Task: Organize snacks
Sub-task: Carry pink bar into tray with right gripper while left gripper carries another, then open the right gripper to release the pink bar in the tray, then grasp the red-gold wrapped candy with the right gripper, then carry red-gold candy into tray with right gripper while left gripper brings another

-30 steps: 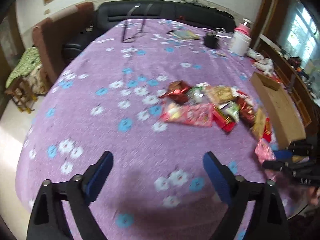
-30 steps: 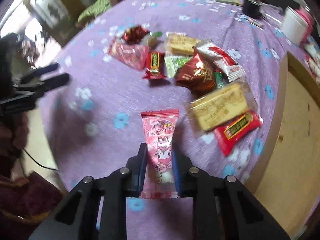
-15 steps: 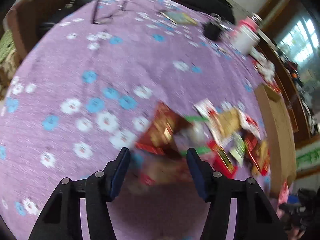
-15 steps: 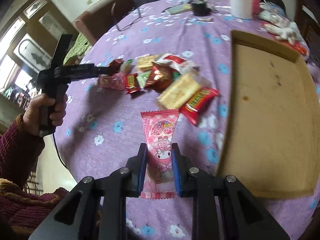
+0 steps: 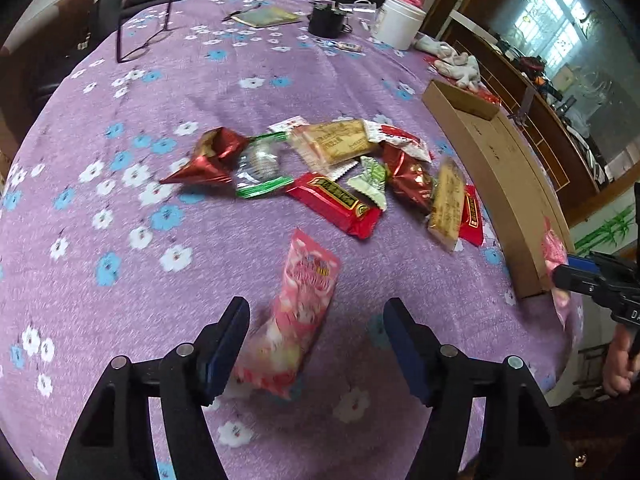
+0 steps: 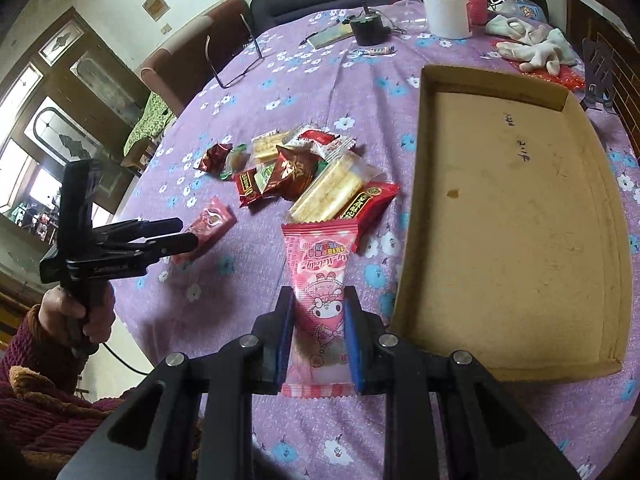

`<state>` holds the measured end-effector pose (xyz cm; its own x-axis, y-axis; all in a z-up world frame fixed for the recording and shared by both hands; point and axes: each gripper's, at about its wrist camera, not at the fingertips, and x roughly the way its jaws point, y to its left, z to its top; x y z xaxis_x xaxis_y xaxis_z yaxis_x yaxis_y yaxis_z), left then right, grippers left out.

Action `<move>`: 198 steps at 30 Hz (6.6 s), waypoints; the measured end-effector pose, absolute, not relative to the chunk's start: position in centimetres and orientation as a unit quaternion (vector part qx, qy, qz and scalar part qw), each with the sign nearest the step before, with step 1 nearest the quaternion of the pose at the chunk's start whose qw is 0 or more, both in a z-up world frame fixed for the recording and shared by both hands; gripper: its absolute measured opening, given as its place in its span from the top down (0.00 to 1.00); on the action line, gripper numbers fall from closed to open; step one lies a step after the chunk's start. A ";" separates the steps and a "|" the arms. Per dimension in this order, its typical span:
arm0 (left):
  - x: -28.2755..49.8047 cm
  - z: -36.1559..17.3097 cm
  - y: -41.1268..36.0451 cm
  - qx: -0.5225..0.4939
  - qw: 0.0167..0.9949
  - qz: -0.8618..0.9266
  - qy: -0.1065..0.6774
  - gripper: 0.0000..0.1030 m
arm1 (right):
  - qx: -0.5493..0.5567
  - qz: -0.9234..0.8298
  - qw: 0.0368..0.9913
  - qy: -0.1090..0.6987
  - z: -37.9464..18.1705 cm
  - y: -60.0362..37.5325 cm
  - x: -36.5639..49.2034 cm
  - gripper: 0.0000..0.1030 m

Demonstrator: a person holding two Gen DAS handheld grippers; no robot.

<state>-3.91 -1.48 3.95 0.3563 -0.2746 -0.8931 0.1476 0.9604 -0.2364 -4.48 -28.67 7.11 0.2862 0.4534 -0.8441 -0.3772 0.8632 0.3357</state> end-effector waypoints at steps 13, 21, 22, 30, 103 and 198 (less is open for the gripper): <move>-4.1 2.6 -3.5 -0.032 0.829 -0.055 0.556 0.72 | 0.070 0.237 0.809 0.533 7.7 -31.4 -4.0 0.78; -4.1 6.2 -5.8 -0.055 0.846 -0.091 0.523 0.72 | 0.107 0.211 0.813 0.532 7.6 -34.1 -3.2 0.78; -3.9 6.6 -6.5 -0.056 0.846 -0.100 0.521 0.72 | 0.114 0.207 0.813 0.531 7.6 -34.7 -3.2 0.78; -1.8 8.7 -14.5 -0.029 0.837 -0.176 0.517 0.72 | 0.148 0.176 0.816 0.531 7.4 -38.8 -3.2 0.78; 1.6 9.2 -13.1 -0.078 0.858 -0.132 0.490 0.40 | 0.145 0.202 0.799 0.547 9.2 -31.7 5.2 0.61; -1.4 7.9 -14.4 0.013 0.861 -0.132 0.492 0.64 | 0.135 0.228 0.803 0.534 8.3 -30.6 0.7 0.71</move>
